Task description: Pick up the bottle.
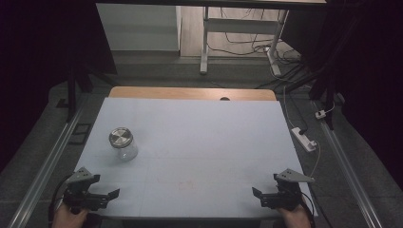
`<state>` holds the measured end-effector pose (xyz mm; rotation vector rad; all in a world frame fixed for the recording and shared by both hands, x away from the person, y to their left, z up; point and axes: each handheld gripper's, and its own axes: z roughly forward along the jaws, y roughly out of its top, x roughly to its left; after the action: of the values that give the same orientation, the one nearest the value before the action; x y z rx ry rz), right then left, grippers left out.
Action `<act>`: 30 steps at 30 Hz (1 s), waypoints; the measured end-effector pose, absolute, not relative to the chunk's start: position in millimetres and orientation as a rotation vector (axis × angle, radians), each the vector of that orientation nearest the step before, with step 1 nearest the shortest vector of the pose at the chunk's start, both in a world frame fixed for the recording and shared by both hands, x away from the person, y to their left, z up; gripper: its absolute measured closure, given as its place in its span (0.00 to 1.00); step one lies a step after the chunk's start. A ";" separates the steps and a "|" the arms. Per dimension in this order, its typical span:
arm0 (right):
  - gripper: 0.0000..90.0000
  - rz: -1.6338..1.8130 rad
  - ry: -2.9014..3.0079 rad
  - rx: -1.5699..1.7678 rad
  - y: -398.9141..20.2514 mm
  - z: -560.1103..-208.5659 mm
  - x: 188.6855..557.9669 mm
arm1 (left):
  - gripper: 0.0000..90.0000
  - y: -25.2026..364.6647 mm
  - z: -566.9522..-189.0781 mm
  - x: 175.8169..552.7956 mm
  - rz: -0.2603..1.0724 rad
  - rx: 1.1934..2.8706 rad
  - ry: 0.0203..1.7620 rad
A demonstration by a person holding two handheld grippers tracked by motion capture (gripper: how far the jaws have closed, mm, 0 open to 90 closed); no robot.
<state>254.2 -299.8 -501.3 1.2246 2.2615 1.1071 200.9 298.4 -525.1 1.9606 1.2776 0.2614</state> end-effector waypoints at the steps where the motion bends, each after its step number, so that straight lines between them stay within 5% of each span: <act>1: 0.00 1.109 2.267 1.217 -299.3 -501.2 254.0 | 0.00 298.8 -525.2 201.2 0.253 1.959 1.274; 30: 0.00 1.122 2.326 1.217 -295.2 -502.0 255.2 | 0.00 298.9 -522.6 202.3 0.242 1.952 1.238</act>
<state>255.2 -295.2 -502.0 1.2167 2.3263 1.1223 202.3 298.9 -522.6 1.9520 1.2378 0.2416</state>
